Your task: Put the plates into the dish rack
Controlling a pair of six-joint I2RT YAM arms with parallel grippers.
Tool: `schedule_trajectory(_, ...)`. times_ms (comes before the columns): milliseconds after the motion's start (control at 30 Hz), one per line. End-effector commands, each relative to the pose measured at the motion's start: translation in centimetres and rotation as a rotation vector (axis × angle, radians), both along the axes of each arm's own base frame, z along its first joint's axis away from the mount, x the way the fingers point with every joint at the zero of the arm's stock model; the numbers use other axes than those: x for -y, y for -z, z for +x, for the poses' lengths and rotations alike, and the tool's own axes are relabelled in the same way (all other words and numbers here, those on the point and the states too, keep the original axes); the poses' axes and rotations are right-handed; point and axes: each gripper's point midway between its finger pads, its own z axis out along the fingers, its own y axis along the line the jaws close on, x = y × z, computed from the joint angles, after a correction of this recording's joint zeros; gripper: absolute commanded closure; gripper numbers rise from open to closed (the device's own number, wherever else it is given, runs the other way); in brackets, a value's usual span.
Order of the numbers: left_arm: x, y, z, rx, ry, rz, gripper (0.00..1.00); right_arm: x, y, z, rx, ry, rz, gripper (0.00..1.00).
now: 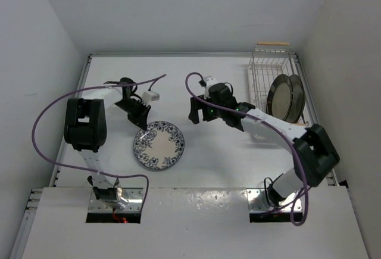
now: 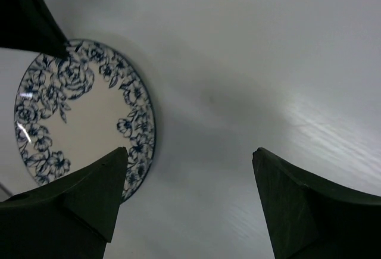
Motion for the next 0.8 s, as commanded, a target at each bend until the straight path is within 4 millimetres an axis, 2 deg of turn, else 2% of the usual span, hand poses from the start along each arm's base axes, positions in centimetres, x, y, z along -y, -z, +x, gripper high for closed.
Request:
schedule_trajectory(0, 1.4, -3.7, 0.9, 0.131, 0.071, -0.073, 1.00, -6.0, 0.3, -2.2, -0.127, -0.181, 0.175, 0.16)
schedule_trajectory(33, 1.8, -4.7, 0.9, 0.155, 0.075, -0.101, 1.00, -6.9, 0.5, -2.8, -0.134, -0.217, 0.180, 0.17)
schedule_trajectory(67, 2.0, -5.1, 0.7, 0.156, 0.076, -0.113, 1.00, -7.7, 2.0, -3.6, -0.175, -0.264, 0.189, 0.17)
schedule_trajectory(100, 2.2, -5.8, 1.0, 0.175, 0.079, -0.127, 1.00, -8.1, 1.8, -3.6, -0.163, -0.270, 0.201, 0.17)
schedule_trajectory(133, 2.4, -5.9, 1.0, 0.175, 0.081, -0.139, 1.00, -8.7, 3.0, -4.0, -0.189, -0.289, 0.216, 0.17)
schedule_trajectory(167, 2.8, -6.8, 1.1, 0.191, 0.085, -0.161, 1.00, -9.5, 3.2, -4.5, -0.195, -0.301, 0.245, 0.17)
schedule_trajectory(200, 2.9, -6.9, 1.1, 0.191, 0.086, -0.170, 1.00, -9.9, 3.6, -4.7, -0.221, -0.295, 0.269, 0.18)
schedule_trajectory(233, 2.9, -6.9, 0.8, 0.181, 0.086, -0.170, 1.00, -10.2, 5.1, -4.9, -0.242, -0.294, 0.269, 0.20)
schedule_trajectory(333, 3.3, -7.6, 0.8, 0.189, 0.090, -0.193, 1.00, -10.6, 7.1, -5.1, -0.301, -0.259, 0.272, 0.23)
schedule_trajectory(400, 3.4, -7.7, 0.8, 0.189, 0.091, -0.202, 1.00, -10.9, 8.3, -5.2, -0.324, -0.254, 0.260, 0.29)
schedule_trajectory(433, 3.4, -8.0, 0.8, 0.201, 0.092, -0.202, 1.00, -11.0, 8.5, -5.2, -0.323, -0.253, 0.257, 0.34)
schedule_trajectory(467, 3.4, -8.0, 0.8, 0.201, 0.092, -0.202, 1.00, -11.3, 9.1, -5.6, -0.335, -0.257, 0.254, 0.44)
schedule_trajectory(533, 3.4, -8.4, 0.8, 0.212, 0.093, -0.203, 1.00, -11.6, 9.4, -5.7, -0.338, -0.260, 0.256, 0.54)
schedule_trajectory(567, 3.4, -8.7, 1.1, 0.222, 0.094, -0.203, 1.00, -11.9, 9.5, -5.8, -0.341, -0.264, 0.262, 0.69)
schedule_trajectory(633, 3.6, -9.1, 1.3, 0.232, 0.097, -0.213, 1.00, -12.4, 9.3, -6.2, -0.345, -0.283, 0.278, 0.85)
schedule_trajectory(667, 3.6, -9.1, 1.3, 0.233, 0.097, -0.213, 1.00, -12.6, 8.9, -6.3, -0.342, -0.292, 0.287, 0.99)
schedule_trajectory(767, 3.8, -9.7, 1.7, 0.246, 0.092, -0.226, 1.00, -12.1, 8.3, -6.1, -0.319, -0.277, 0.284, 1.00)
